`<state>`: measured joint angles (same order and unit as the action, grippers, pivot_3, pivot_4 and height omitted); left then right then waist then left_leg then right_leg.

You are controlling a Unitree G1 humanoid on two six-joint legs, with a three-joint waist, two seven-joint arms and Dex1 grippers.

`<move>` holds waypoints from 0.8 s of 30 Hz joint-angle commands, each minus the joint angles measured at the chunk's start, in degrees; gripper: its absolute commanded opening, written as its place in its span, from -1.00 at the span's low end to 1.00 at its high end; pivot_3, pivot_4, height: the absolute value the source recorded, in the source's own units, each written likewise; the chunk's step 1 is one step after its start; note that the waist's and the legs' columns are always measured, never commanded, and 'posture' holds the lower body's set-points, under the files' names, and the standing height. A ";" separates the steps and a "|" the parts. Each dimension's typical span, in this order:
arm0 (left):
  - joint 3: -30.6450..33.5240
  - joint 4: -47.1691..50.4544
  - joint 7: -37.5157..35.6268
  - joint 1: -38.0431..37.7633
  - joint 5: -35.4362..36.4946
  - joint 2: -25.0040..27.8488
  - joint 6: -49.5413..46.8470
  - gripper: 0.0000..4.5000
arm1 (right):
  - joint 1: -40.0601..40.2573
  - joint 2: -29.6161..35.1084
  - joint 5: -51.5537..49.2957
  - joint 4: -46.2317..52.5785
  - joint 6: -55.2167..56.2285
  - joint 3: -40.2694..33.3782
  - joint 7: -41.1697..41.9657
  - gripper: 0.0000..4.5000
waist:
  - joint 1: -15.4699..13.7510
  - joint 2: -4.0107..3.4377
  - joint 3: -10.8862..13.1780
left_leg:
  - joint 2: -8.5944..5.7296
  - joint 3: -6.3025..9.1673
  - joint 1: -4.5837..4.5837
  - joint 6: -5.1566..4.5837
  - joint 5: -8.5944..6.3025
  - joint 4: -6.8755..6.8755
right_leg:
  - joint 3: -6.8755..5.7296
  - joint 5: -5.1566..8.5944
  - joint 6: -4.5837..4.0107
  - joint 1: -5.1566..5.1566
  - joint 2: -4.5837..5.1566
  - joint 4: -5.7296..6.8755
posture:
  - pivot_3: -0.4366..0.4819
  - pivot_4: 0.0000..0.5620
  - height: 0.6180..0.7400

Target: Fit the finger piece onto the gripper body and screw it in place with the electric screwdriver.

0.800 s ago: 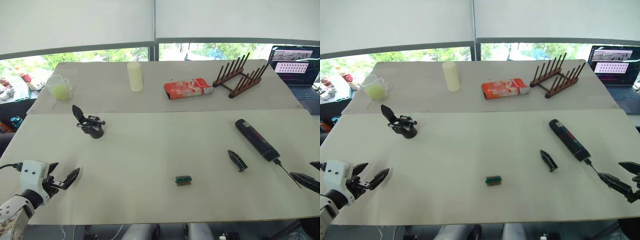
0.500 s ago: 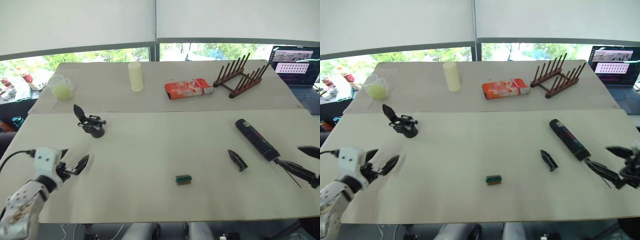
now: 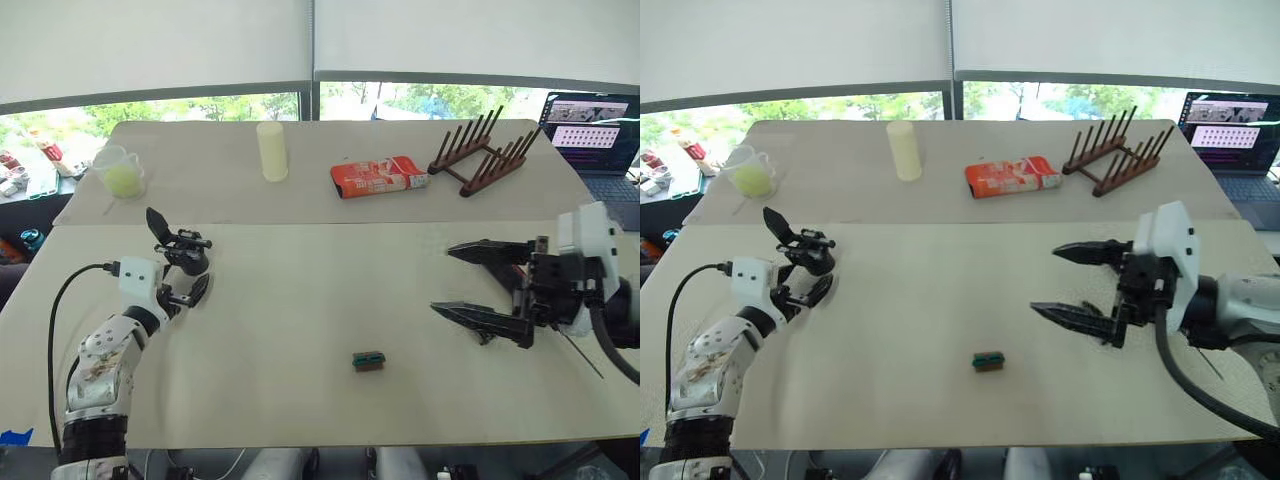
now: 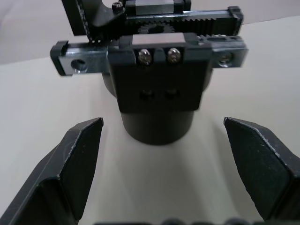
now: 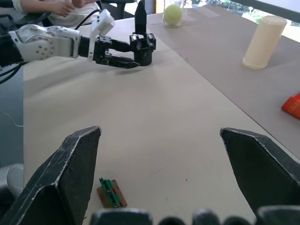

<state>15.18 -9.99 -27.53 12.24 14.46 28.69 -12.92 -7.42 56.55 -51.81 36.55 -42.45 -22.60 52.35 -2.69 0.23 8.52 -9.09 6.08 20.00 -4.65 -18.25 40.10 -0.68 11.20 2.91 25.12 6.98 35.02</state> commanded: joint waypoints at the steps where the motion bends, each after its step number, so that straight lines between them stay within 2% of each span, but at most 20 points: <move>1: 0.86 -3.90 2.56 3.33 -1.56 0.60 1.51 0.94 | -2.12 -0.75 1.58 -0.04 1.72 0.83 -2.26 1.00 | 0.18 0.01 0.00 | -0.01 0.00 0.02 0.00 0.00 0.04 | -0.01 0.00 0.00 0.01 0.00 0.00 | -0.05 -0.47 1.00; 6: -1.45 -7.68 0.23 5.17 -1.43 -1.32 4.67 0.94 | -1.36 -1.41 1.62 -0.15 1.74 1.09 -2.73 1.00 | 0.39 0.02 -0.01 | 0.01 0.00 0.02 -0.01 0.01 0.05 | -0.01 0.00 0.01 0.06 -0.01 0.07 | -0.05 -0.47 1.00; 12: -1.74 -14.98 -1.46 8.65 -1.72 -2.93 12.79 0.94 | 1.37 -2.00 3.55 -0.59 2.98 1.17 -1.99 1.00 | 0.07 0.02 -0.02 | 0.00 0.02 0.03 -0.01 0.01 0.20 | -0.05 0.00 0.01 0.00 0.00 0.12 | -0.05 -0.47 1.00; 13: -1.68 -15.75 -1.71 9.05 -1.59 -3.07 13.78 0.71 | 1.41 -2.08 3.57 -0.64 2.94 1.11 -1.98 1.00 | 0.09 0.02 -0.02 | 0.00 0.02 0.04 -0.01 0.01 0.23 | -0.04 0.00 0.01 0.00 0.00 0.12 | -0.05 -0.47 1.00; 15: -2.66 -17.53 -4.11 10.22 -1.64 -3.04 15.75 0.39 | 1.83 -2.12 3.63 -0.57 2.93 0.73 -1.78 1.00 | 0.01 0.02 -0.02 | 0.01 0.03 0.04 -0.02 0.01 0.23 | -0.05 0.00 0.01 0.00 0.00 0.12 | -0.05 -0.47 1.00; 17: -5.24 -17.01 -10.24 10.33 -1.18 -2.99 17.41 0.05 | 3.09 -1.56 4.01 -0.57 2.93 -0.13 -0.88 1.00 | -0.20 0.02 -0.02 | -0.01 0.06 0.11 -0.02 0.02 0.23 | -0.09 0.00 0.01 0.03 0.00 0.12 | -0.05 -0.47 1.00; 21: -15.18 -8.34 -27.36 10.00 -0.15 -1.77 16.53 0.07 | 8.68 1.67 6.20 -0.84 4.69 -4.66 5.45 1.00 | -0.47 0.02 -0.02 | -0.14 0.10 0.26 -0.41 0.19 0.31 | -0.12 -0.02 0.04 0.06 0.09 0.07 | -0.05 -0.47 1.00; 24: -19.25 -5.35 -34.49 12.88 1.27 -1.76 13.91 0.07 | 8.97 2.49 4.74 -0.90 3.64 -6.49 5.99 1.00 | -0.14 0.03 -0.01 | -0.21 0.08 0.33 -0.47 0.14 0.50 | -0.09 -0.08 0.14 0.02 0.14 0.01 | -0.05 -0.47 1.00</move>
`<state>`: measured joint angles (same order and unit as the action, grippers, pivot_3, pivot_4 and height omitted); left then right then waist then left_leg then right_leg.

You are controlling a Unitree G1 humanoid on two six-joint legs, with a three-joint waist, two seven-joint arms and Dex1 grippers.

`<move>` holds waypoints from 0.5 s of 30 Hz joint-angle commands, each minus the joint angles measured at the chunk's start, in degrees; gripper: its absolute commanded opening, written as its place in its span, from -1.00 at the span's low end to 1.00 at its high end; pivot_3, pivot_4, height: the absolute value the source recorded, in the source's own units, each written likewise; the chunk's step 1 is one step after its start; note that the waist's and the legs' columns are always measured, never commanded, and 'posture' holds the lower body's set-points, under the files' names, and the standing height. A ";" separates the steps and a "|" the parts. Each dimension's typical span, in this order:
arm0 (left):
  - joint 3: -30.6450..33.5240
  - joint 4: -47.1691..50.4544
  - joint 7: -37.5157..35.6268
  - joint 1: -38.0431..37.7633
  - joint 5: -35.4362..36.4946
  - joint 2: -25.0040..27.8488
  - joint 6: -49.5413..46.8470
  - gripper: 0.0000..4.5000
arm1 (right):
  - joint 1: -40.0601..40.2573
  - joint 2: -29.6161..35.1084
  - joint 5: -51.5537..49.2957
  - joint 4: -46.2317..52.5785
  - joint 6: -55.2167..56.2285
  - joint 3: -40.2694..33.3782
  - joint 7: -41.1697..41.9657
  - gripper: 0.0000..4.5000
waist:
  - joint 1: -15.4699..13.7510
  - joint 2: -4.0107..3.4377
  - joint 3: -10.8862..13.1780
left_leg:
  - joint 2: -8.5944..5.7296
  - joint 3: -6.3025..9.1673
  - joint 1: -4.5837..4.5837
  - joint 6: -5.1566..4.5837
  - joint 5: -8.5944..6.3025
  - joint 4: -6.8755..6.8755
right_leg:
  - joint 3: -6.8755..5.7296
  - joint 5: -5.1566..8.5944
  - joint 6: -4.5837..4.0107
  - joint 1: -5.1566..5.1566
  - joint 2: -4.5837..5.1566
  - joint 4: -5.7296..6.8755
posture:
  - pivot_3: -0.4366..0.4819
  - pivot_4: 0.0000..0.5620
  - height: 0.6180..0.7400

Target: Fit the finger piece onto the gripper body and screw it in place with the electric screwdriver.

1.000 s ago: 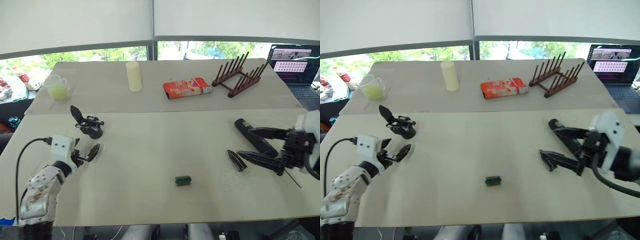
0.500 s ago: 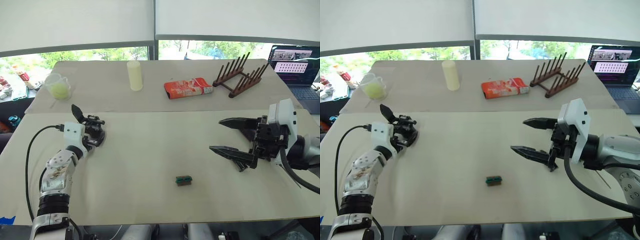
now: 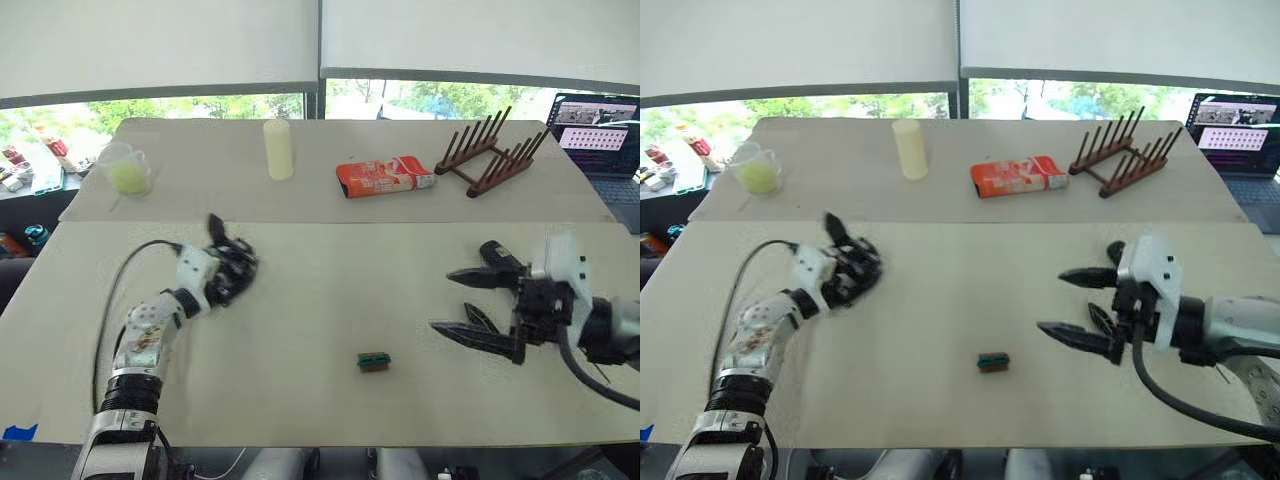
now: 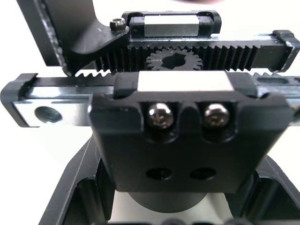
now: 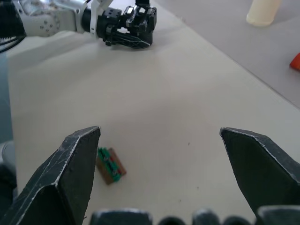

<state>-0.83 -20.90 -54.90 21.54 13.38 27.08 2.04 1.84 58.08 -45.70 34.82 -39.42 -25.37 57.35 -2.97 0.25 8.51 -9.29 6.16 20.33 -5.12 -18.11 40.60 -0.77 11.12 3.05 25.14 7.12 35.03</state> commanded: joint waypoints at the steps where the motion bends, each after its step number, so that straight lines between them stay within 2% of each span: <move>1: -4.84 6.45 -9.19 4.81 2.46 -0.51 -1.58 0.07 | 0.14 1.03 -1.54 1.04 0.36 -4.23 1.16 1.00 | 0.34 0.05 0.03 | 0.02 0.00 0.03 -0.02 -0.04 0.10 | -0.01 -0.01 0.01 -0.01 -0.03 -0.01 | -0.05 -0.47 1.00; 4: -10.13 8.34 -14.36 8.27 2.15 -2.66 -3.58 0.07 | 2.99 0.28 -1.31 2.58 0.17 -5.67 1.09 1.00 | 0.64 0.06 0.04 | 0.16 0.01 0.06 -0.02 -0.06 0.14 | 0.00 -0.01 0.01 0.02 -0.06 0.05 | -0.05 -0.47 1.00; 7: -14.14 7.37 -16.49 10.23 0.44 -5.64 -3.32 0.07 | 5.87 -0.87 -1.74 5.34 -0.24 -7.07 -0.40 1.00 | 0.65 0.03 0.02 | 0.26 0.02 0.06 -0.09 -0.02 0.09 | 0.01 0.00 0.01 0.09 -0.01 0.08 | -0.05 -0.47 1.00; 11: -16.94 1.41 -17.02 12.32 -2.17 -9.86 1.96 0.07 | 9.53 -2.10 -1.45 8.84 0.07 -8.85 -1.65 1.00 | 0.82 0.04 0.02 | 0.17 0.02 0.04 -0.24 0.00 0.11 | 0.08 -0.01 0.01 0.07 -0.03 0.02 | -0.05 -0.47 1.00; 15: -17.82 -1.46 -17.30 13.45 -2.66 -13.23 2.99 0.07 | 11.78 -2.66 -1.87 9.92 -0.40 -10.91 -2.59 1.00 | 0.62 0.05 0.03 | 0.14 0.02 0.06 -0.24 0.00 0.16 | 0.08 -0.01 0.02 0.09 -0.12 0.03 | -0.05 -0.47 1.00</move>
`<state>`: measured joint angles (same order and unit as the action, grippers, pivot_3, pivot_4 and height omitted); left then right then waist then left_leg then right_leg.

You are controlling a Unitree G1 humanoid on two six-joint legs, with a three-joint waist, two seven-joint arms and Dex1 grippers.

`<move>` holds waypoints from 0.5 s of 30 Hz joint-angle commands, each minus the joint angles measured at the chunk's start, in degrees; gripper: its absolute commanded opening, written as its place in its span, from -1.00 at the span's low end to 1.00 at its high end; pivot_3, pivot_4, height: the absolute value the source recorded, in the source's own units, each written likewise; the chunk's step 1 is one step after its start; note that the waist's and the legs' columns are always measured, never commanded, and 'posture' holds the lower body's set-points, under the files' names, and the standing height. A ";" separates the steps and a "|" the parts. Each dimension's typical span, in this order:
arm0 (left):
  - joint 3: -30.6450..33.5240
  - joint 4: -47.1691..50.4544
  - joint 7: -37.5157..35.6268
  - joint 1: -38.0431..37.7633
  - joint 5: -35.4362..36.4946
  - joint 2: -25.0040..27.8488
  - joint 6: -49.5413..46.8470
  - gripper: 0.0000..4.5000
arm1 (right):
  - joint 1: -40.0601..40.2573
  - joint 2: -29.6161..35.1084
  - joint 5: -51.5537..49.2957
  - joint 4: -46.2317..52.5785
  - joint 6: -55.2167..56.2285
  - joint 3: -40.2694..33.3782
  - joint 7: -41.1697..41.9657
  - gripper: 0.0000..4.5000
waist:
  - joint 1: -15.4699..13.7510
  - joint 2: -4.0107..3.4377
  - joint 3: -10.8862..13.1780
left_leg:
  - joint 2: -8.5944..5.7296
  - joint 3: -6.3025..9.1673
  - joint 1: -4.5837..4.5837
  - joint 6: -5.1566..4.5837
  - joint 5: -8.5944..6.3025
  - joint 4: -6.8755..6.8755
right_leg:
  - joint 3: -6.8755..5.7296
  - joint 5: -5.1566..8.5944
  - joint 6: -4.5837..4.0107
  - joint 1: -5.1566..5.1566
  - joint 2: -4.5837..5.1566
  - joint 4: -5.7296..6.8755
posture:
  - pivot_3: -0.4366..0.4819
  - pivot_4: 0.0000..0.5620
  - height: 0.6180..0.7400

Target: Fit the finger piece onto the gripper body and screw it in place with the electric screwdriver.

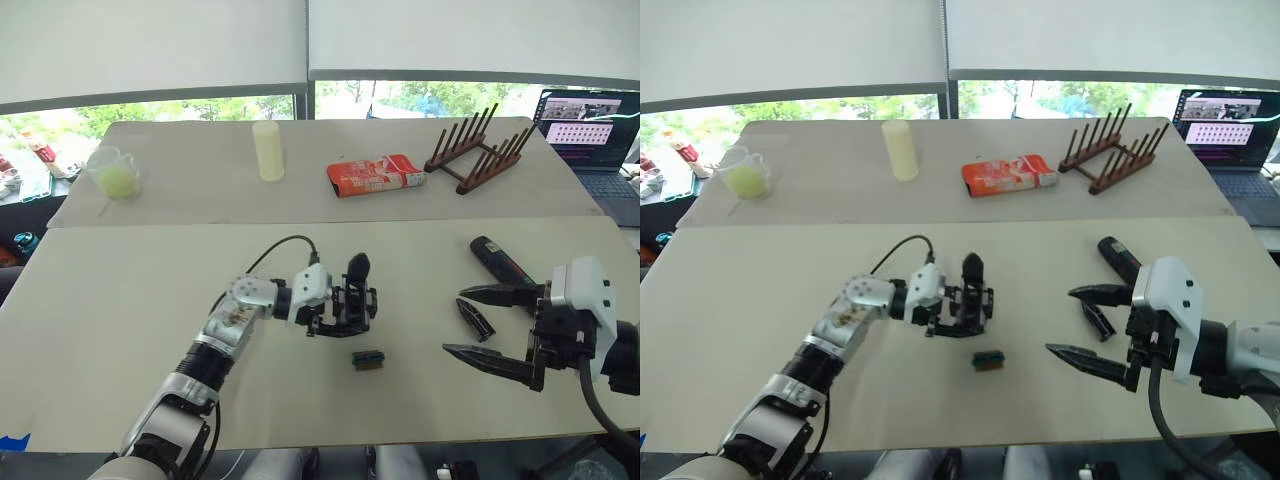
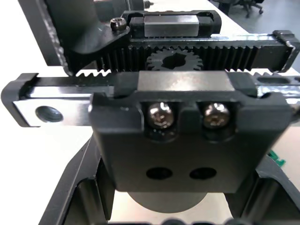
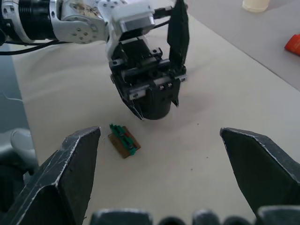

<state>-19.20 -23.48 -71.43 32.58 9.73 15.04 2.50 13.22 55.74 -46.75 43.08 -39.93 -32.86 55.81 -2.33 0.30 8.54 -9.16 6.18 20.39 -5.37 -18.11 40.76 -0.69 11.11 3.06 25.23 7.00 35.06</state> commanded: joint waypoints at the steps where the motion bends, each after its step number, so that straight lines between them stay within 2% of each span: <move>1: 0.38 0.84 -1.34 2.38 0.84 -1.48 3.14 0.07 | 0.65 -0.38 -0.95 1.77 0.07 -3.70 -1.25 1.00 | -0.04 0.00 0.00 | 0.00 0.00 0.00 0.00 0.00 0.00 | 0.01 0.00 0.00 0.00 0.01 0.01 | -0.05 -0.47 1.00; 14: 1.12 -17.04 2.62 10.50 -4.07 -7.78 11.29 0.07 | 2.53 -0.60 0.39 2.32 1.51 -3.62 -2.46 1.00 | -0.43 0.02 0.01 | -0.01 0.00 0.03 -0.02 -0.01 0.04 | -0.01 0.00 0.01 0.00 0.04 0.00 | -0.05 -0.47 1.00; 15: 1.19 -18.04 2.74 10.82 -4.38 -7.85 11.57 0.29 | 2.41 -0.45 0.85 2.13 1.76 -3.37 -2.39 1.00 | -0.42 0.02 0.01 | -0.01 0.00 0.03 -0.02 -0.01 0.04 | -0.01 0.00 0.01 0.00 0.04 0.00 | -0.05 -0.47 1.00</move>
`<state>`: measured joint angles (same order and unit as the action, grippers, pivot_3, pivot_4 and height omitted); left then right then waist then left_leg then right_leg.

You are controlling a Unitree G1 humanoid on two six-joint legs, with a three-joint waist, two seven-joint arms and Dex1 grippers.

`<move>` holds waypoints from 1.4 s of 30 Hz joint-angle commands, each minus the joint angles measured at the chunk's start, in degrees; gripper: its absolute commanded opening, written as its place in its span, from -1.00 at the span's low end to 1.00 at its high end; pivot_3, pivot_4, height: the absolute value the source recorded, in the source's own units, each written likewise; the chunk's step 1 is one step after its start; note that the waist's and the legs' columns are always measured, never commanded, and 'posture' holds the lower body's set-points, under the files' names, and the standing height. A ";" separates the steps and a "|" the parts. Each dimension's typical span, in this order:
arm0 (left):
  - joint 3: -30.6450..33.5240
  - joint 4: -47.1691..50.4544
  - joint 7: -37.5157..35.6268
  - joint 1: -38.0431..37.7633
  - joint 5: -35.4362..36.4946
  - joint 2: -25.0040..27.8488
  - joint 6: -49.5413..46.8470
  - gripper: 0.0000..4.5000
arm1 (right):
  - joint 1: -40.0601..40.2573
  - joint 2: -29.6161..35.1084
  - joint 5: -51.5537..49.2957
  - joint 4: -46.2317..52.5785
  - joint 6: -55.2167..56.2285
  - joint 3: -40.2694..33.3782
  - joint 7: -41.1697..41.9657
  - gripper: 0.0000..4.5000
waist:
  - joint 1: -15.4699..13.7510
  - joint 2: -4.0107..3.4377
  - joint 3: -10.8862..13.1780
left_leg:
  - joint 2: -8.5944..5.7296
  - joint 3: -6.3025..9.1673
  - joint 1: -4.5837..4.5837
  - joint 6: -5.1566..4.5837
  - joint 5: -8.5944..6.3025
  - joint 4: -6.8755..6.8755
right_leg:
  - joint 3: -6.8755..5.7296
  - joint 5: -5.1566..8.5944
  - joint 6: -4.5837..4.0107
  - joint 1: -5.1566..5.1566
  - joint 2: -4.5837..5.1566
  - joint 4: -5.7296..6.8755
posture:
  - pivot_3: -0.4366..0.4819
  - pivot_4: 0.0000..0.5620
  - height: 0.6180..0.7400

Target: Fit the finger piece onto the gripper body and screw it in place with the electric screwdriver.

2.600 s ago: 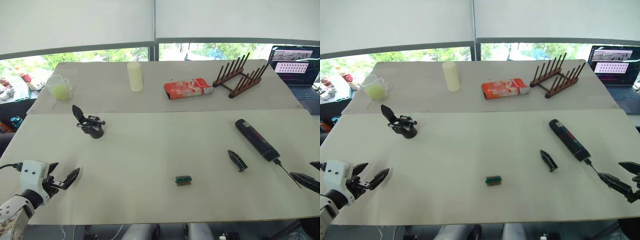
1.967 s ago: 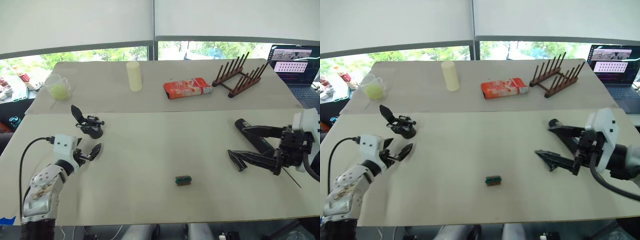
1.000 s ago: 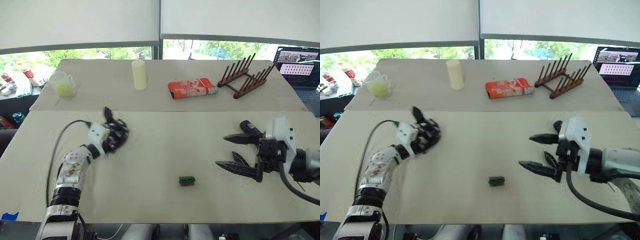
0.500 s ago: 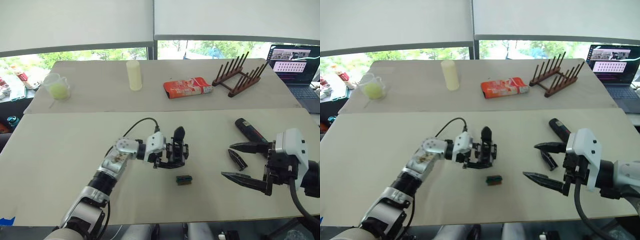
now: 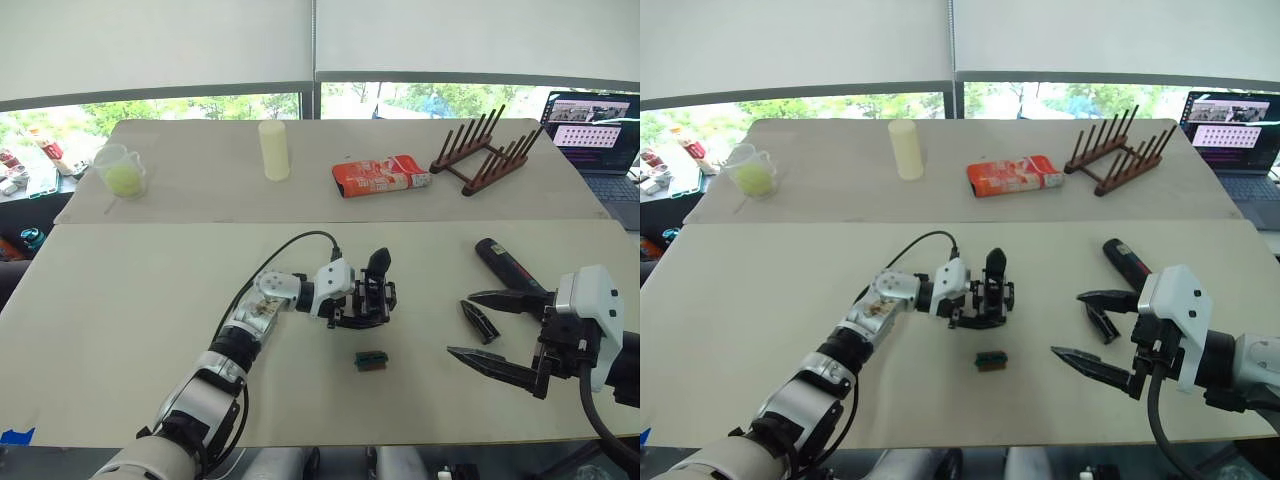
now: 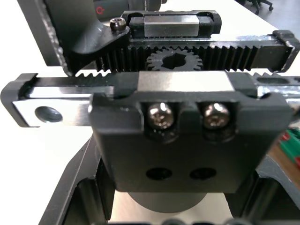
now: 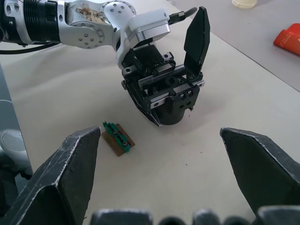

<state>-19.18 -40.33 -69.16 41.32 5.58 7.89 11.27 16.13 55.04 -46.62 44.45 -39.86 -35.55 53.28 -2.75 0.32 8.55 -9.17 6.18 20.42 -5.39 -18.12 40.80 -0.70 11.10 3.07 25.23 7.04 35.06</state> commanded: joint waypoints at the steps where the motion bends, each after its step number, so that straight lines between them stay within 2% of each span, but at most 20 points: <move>1: 1.32 -1.84 0.31 2.28 -0.37 -0.55 2.88 0.55 | -0.60 0.29 0.92 0.67 1.75 -0.59 0.17 1.00 | 0.00 0.00 0.00 | 0.00 0.00 0.00 0.00 0.00 0.00 | 0.00 0.00 0.00 0.00 0.00 0.01 | -0.05 -0.47 1.00; 3: 1.90 -1.56 -0.80 1.87 -0.25 0.92 2.28 0.89 | -0.17 0.95 1.84 1.04 1.70 -0.79 0.54 1.00 | -0.05 0.00 0.00 | 0.00 0.00 0.00 0.00 0.00 0.01 | 0.00 0.00 0.00 -0.01 0.00 0.01 | -0.05 -0.47 1.00; 4: 2.22 -0.96 -1.42 1.42 -0.07 1.80 1.96 0.98 | 0.26 1.67 2.89 1.34 1.76 -0.82 0.99 1.00 | 0.01 0.00 0.00 | 0.00 0.00 -0.01 0.00 0.00 0.02 | 0.00 0.00 0.00 -0.02 0.01 0.01 | -0.05 -0.47 1.00; 7: 3.97 3.51 -2.98 -1.03 1.67 5.35 0.11 0.98 | 0.65 6.39 4.76 1.48 -0.25 -2.45 3.38 1.00 | 0.42 -0.02 -0.01 | 0.01 0.00 -0.01 0.00 0.00 0.00 | 0.02 0.00 0.00 0.02 0.00 0.04 | -0.05 -0.47 1.00; 10: 6.00 11.86 -5.67 -4.70 4.63 10.46 -4.69 0.98 | -3.04 12.89 -0.28 -1.81 -8.69 -5.01 3.62 1.00 | 0.70 -0.04 -0.02 | 0.06 0.02 -0.02 0.00 0.00 -0.02 | 0.04 0.00 0.00 0.06 -0.01 0.05 | -0.05 -0.47 1.00; 13: 7.98 22.33 -8.00 -8.27 8.19 16.28 -11.59 0.98 | -8.19 18.54 -5.17 -5.82 -16.89 -4.35 2.29 1.00 | 0.62 -0.04 -0.02 | 0.06 0.05 -0.01 0.00 0.00 0.00 | 0.02 0.00 -0.01 0.07 -0.03 0.04 | -0.05 -0.47 1.00; 17: 10.65 37.99 -11.06 -11.41 14.70 25.19 -23.59 0.98 | -15.26 25.52 -9.04 -11.64 -27.29 2.30 -1.83 1.00 | 0.28 -0.08 0.01 | 0.06 0.11 0.01 0.01 -0.01 -0.02 | -0.03 -0.01 -0.03 0.05 0.02 -0.03 | -0.05 -0.47 1.00; 18: 11.42 42.24 -11.20 -11.49 16.42 27.49 -26.72 0.98 | -16.31 28.32 -8.53 -13.38 -28.81 5.48 -1.38 1.00 | 0.25 -0.11 0.02 | 0.03 0.10 0.06 0.00 -0.01 -0.02 | -0.03 -0.01 -0.03 0.08 0.01 -0.03 | -0.05 -0.47 1.00; 19: 12.17 46.52 -11.23 -11.40 18.34 29.63 -29.84 0.98 | -20.95 28.84 -10.92 -16.25 -32.86 9.85 -3.32 1.00 | 0.28 -0.13 0.03 | 0.02 0.12 0.08 0.01 -0.01 -0.03 | -0.03 -0.01 -0.03 0.09 0.07 -0.03 | -0.05 -0.47 1.00; 22: 13.11 54.76 -10.42 -10.30 23.75 32.55 -37.61 0.98 | -36.13 26.76 -12.04 -22.72 -43.53 23.38 -7.49 1.00 | 0.55 -0.12 0.07 | 0.02 0.09 0.13 0.24 -0.16 0.02 | -0.07 -0.04 -0.08 0.08 0.19 -0.13 | -0.05 -0.47 1.00; 24: 12.79 56.51 -8.31 -9.50 25.71 31.06 -39.99 0.98 | -44.38 24.74 -9.10 -26.15 -47.92 32.85 -6.76 1.00 | 0.45 -0.17 0.08 | 0.00 0.05 0.15 0.46 -0.27 -0.01 | -0.03 -0.04 -0.08 0.03 0.35 -0.23 | -0.05 -0.47 1.00; 27: 12.10 57.70 -5.52 -9.24 26.02 28.56 -40.38 0.98 | -53.55 21.16 -4.22 -32.74 -51.13 44.74 -5.99 1.00 | 0.60 -0.17 0.08 | 0.00 0.06 0.17 0.45 -0.28 -0.02 | -0.03 -0.04 -0.08 0.08 0.37 -0.14 | -0.05 -0.47 1.00; 30: 12.06 60.54 -5.08 -9.96 27.38 29.02 -42.08 0.98 | -58.79 18.25 2.18 -39.89 -51.58 53.32 -6.85 1.00 | 0.87 -0.17 0.08 | 0.04 0.04 0.33 0.15 -0.11 0.03 | -0.01 -0.04 -0.08 0.27 0.36 -0.05 | -0.05 -0.47 1.00; 33: 12.19 62.03 -4.52 -9.88 28.13 29.68 -43.11 0.98 | -61.24 16.73 5.75 -43.76 -50.40 57.92 -5.36 1.00 | 0.98 -0.17 0.08 | -0.02 0.00 0.87 -0.01 0.00 0.17 | -0.05 -0.05 -0.09 0.96 0.40 0.16 | -0.05 -0.47 1.00; 38: 12.38 62.98 -3.74 -9.54 29.00 30.07 -43.96 0.98 | -63.15 13.06 9.25 -47.86 -48.49 60.44 -3.53 1.00 | 1.24 -0.18 0.08 | -0.03 -0.03 0.86 0.00 0.00 0.27 | -0.14 -0.07 -0.11 0.93 0.38 0.19 | -0.05 -0.47 1.00; 42: 12.35 63.65 -2.93 -9.36 29.68 30.40 -44.57 0.98 | -61.55 12.53 11.69 -47.97 -46.46 62.57 -1.74 1.00 | 1.21 -0.18 0.08 | -0.03 -0.03 0.85 0.00 0.00 0.31 | -0.14 -0.07 -0.12 0.93 0.37 0.21 | -0.05 -0.47 1.00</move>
<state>-7.90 21.66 -72.49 31.03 33.94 37.83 -33.15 -45.57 66.67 -36.17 -3.83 -87.35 26.88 50.39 -1.54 0.14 8.63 -9.20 6.15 21.27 -5.39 -18.11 41.11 -0.84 11.03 2.95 26.17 7.42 35.27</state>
